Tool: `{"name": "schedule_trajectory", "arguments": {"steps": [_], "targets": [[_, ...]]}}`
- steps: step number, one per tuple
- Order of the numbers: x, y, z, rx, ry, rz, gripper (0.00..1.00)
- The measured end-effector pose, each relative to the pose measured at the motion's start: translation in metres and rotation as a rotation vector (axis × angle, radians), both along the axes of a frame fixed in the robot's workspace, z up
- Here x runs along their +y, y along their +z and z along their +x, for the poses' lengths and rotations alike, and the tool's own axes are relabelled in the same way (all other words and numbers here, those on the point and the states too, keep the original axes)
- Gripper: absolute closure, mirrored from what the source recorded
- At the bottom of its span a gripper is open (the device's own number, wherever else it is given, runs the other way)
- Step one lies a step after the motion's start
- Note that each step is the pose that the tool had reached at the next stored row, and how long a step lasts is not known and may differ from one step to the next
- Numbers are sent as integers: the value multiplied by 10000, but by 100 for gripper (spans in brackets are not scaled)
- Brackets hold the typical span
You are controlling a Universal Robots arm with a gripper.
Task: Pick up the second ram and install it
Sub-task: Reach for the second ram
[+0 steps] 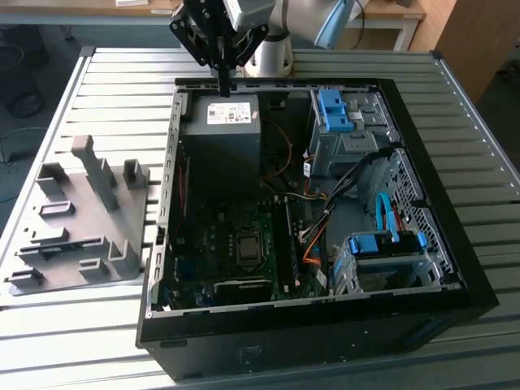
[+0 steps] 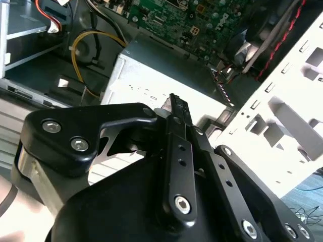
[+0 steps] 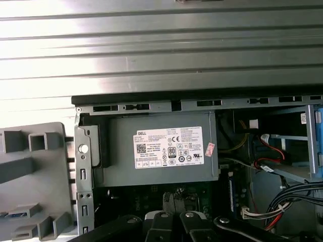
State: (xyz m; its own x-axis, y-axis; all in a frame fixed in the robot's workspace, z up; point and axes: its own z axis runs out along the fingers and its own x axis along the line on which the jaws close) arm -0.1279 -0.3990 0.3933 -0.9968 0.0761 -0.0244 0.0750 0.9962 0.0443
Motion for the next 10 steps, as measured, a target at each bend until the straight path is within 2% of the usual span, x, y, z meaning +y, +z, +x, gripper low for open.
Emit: {"name": "schedule_trajectory", "arguments": {"steps": [10], "targets": [[0, 0, -190, 0, 0, 0, 90]]}}
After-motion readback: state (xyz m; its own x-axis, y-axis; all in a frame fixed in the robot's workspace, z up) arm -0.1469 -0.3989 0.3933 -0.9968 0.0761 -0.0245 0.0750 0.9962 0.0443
